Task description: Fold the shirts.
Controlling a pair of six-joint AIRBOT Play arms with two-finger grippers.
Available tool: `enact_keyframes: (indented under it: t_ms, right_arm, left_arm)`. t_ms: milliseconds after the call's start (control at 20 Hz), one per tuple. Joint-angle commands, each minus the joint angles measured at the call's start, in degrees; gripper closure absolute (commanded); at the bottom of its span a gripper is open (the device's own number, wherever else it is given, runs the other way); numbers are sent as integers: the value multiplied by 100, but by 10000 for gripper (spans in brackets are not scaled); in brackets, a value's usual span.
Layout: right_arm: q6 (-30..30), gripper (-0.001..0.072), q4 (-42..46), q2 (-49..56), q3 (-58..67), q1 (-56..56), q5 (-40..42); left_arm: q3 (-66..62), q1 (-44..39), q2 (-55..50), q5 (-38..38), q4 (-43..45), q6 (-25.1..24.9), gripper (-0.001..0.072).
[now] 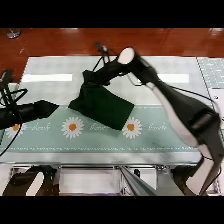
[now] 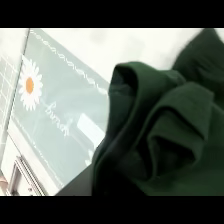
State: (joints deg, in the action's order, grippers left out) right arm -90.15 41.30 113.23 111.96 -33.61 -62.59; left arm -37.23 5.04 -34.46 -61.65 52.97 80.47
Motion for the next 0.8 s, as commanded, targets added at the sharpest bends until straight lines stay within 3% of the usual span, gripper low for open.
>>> enact_keyframes:
  t_ms: [0, 50, 100, 300, 450, 500, 600, 700, 750]
  right_arm:
    - [-212, 490, -509, 826, 675, -264, -201]
    - [-72, 231, -562, 796, 675, -256, -468]
    - [151, 86, -511, 678, 675, -125, -824]
    - [50, 86, 168, -341, 673, 1121, -2498]
    - [96, 86, 2138, -1821, -61, 1919, -3134]
    - [83, 86, 2758, -2389, -745, 2037, -2924]
    - [-348, 86, 3375, -3650, -2868, 2170, -1714]
    - [-1462, 86, 3123, -4745, -5320, 2138, 142]
    - [-1722, 86, 2496, -5066, -6319, 2076, 1165]
  left_arm:
    - [181, -42, -125, 240, 2, -37, 689]
    - [181, -42, -221, 396, 0, -35, 689]
    - [181, -42, -328, 577, 0, -33, 689]
    - [181, -39, -702, 710, 17, -55, 689]
    - [181, -42, -800, 595, 20, -205, 688]
    - [181, -42, -800, 551, 20, -203, 688]
    - [188, -44, -800, 505, 17, -203, 689]
    - [197, -44, -800, 505, 15, -205, 688]
    - [197, -44, -800, 505, 13, -203, 688]
